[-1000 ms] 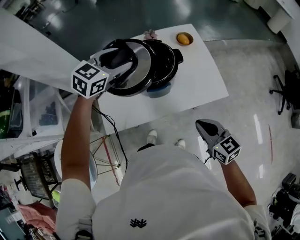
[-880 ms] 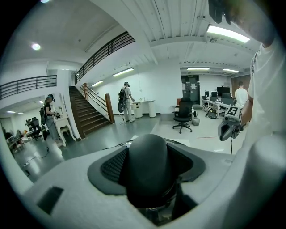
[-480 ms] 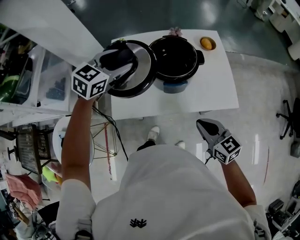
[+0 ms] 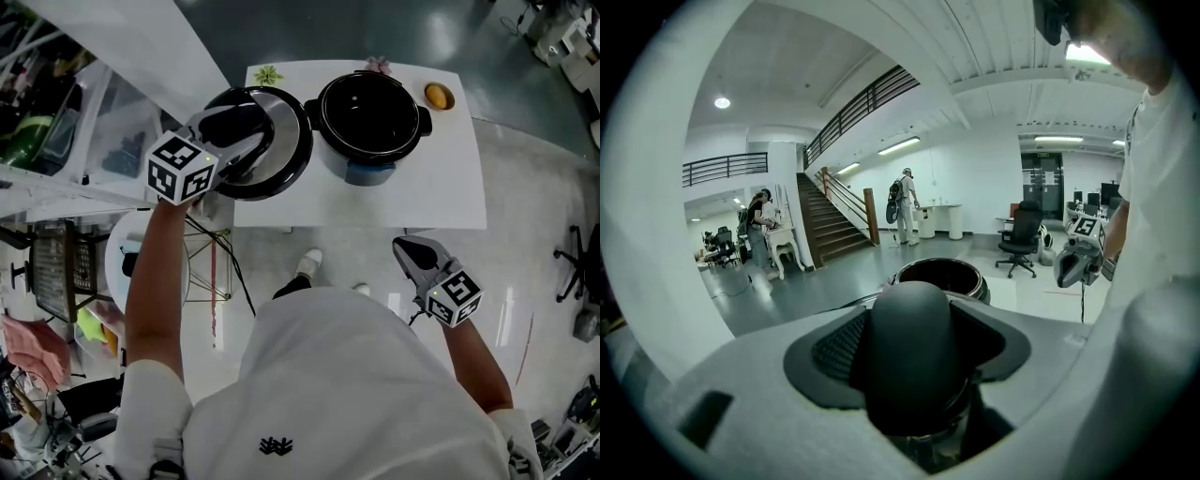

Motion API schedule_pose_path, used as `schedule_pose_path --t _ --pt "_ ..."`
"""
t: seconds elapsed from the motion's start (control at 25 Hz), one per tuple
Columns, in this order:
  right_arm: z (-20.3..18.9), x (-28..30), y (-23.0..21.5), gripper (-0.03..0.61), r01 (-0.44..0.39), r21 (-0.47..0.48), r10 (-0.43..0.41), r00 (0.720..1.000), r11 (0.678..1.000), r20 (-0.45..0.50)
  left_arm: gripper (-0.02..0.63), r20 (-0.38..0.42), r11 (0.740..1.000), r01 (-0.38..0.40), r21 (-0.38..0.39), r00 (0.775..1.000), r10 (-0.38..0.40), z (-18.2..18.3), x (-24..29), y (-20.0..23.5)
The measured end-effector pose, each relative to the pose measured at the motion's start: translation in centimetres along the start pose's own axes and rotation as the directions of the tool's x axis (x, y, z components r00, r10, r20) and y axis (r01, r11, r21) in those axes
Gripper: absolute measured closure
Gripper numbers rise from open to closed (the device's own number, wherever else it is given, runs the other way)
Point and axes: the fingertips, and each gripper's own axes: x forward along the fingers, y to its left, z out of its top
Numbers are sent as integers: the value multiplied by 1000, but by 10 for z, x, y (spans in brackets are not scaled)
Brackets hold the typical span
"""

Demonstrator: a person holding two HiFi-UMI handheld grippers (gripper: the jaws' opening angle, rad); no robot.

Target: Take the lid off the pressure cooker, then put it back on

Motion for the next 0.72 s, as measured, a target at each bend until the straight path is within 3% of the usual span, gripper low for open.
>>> schedule_pose_path --t 0.72 --pt "-2 18 13 566 31 -3 -31 999 1000 -43 325 -38 997 -41 -67 999 39 -94 11 1"
